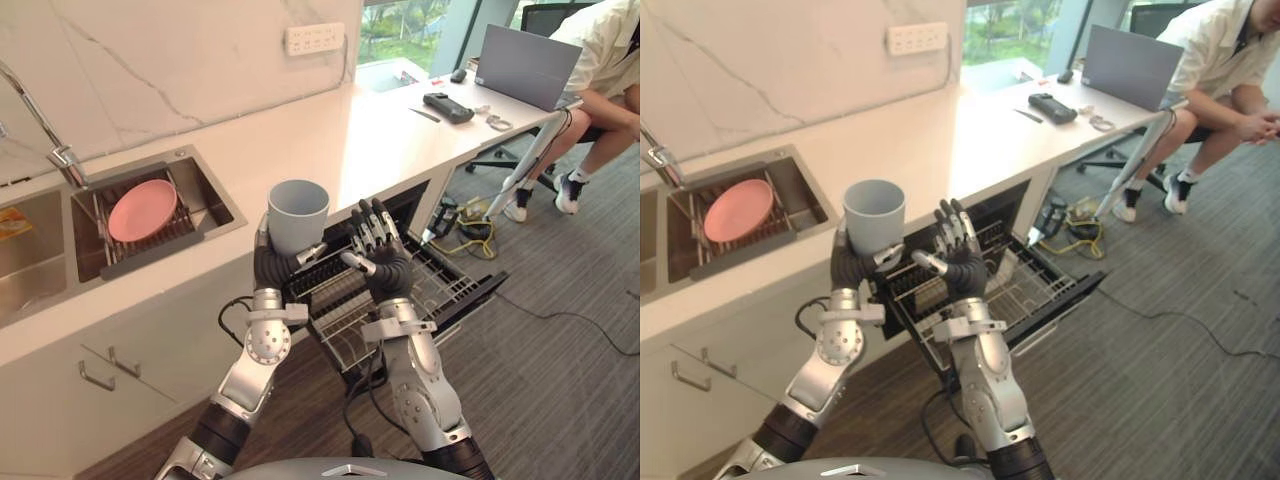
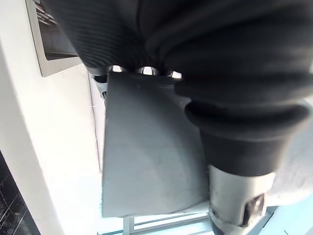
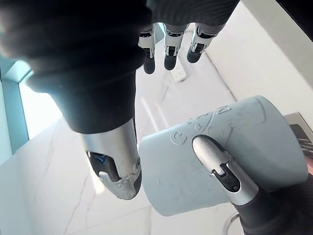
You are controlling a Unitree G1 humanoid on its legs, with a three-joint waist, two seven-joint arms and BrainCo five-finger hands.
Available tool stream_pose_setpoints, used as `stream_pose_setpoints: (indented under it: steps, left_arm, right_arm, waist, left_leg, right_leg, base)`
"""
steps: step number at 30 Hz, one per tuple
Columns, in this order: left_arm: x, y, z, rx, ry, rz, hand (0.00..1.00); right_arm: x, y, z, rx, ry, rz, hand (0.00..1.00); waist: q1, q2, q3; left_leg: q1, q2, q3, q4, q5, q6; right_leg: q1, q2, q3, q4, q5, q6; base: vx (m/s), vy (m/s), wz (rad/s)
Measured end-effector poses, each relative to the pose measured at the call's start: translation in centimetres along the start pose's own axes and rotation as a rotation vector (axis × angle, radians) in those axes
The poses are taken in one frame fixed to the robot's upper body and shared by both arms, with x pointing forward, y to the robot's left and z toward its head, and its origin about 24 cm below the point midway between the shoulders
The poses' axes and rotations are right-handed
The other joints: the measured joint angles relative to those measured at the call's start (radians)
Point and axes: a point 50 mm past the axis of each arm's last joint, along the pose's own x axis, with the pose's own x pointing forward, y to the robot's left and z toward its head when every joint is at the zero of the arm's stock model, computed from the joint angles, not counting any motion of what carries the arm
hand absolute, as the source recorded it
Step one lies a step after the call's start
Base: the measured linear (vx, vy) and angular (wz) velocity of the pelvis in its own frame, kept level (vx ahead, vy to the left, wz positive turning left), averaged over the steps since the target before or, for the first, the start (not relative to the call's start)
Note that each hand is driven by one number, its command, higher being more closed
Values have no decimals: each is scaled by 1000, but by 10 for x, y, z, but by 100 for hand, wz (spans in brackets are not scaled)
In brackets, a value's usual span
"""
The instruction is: Walk over to the sink, pick up the cup, carry it to the dishwasher, place the cup inside the dishwasher, then close the dishwasher door
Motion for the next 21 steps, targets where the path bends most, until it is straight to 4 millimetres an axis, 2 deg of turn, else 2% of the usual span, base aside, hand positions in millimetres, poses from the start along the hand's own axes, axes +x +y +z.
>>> stream_pose_setpoints:
  steps: [21]
  left_arm:
    - [0, 2, -1, 0, 4, -4, 100]
  right_arm:
    - [8, 5, 5, -1, -30, 30, 0]
  waist:
    - [1, 1, 28]
  left_leg:
    - [0, 0, -3, 1, -1, 0]
  right_leg:
    - [1, 0, 0, 0, 0, 0]
  base:
    - [0, 0, 0]
